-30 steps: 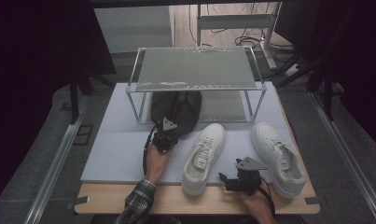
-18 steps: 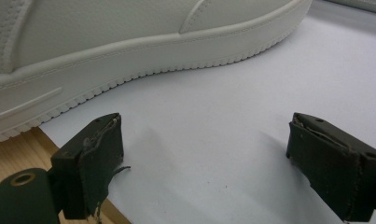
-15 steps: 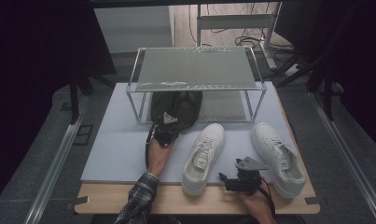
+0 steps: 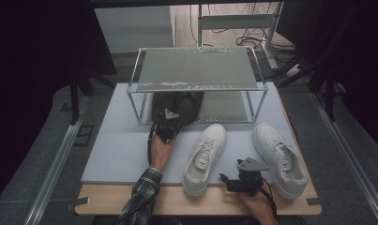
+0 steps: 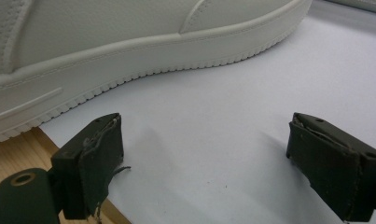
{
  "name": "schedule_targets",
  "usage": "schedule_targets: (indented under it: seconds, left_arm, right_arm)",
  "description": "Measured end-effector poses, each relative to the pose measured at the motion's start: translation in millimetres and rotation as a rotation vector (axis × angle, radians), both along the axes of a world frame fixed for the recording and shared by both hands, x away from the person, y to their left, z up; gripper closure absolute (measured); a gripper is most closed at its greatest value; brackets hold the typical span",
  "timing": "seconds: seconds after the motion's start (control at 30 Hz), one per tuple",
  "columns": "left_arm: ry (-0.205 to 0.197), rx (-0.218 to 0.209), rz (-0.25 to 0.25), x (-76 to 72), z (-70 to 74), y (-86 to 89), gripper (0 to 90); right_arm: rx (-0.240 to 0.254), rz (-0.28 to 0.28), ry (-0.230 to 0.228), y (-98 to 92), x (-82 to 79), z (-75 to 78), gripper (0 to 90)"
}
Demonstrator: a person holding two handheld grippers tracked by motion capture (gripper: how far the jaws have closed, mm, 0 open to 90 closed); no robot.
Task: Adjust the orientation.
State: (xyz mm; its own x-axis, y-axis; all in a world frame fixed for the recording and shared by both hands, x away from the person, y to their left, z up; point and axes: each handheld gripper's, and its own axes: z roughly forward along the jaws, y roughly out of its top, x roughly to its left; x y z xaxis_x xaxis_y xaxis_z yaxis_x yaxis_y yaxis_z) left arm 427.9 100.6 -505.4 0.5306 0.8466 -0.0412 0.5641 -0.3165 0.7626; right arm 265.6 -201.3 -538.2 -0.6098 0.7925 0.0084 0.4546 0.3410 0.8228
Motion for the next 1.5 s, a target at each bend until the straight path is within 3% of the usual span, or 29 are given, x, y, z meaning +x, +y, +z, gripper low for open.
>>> schedule_targets:
  seconds: [0.23, 0.5, 1.13, 1.5]
  left_arm:
    - [0.008, -0.013, 0.011, 6.4, -0.7, -0.1, 89.5]
    - [0.012, -0.031, 0.004, 3.9, 0.2, 1.3, 89.3]
    - [-0.026, -0.055, -0.058, -24.3, 13.8, 11.1, 76.3]
    - [-0.041, -0.058, -0.073, -43.8, 23.2, 21.7, 62.8]
  right_arm:
    - [0.002, 0.002, 0.0, -0.1, 0.1, -0.1, 10.9]
    - [0.001, 0.003, 0.001, -0.4, 0.1, 0.1, 10.9]
    - [0.0, 0.003, 0.0, -0.3, 0.1, 0.0, 10.9]
    - [0.0, 0.003, 0.0, -0.3, 0.0, 0.1, 10.9]
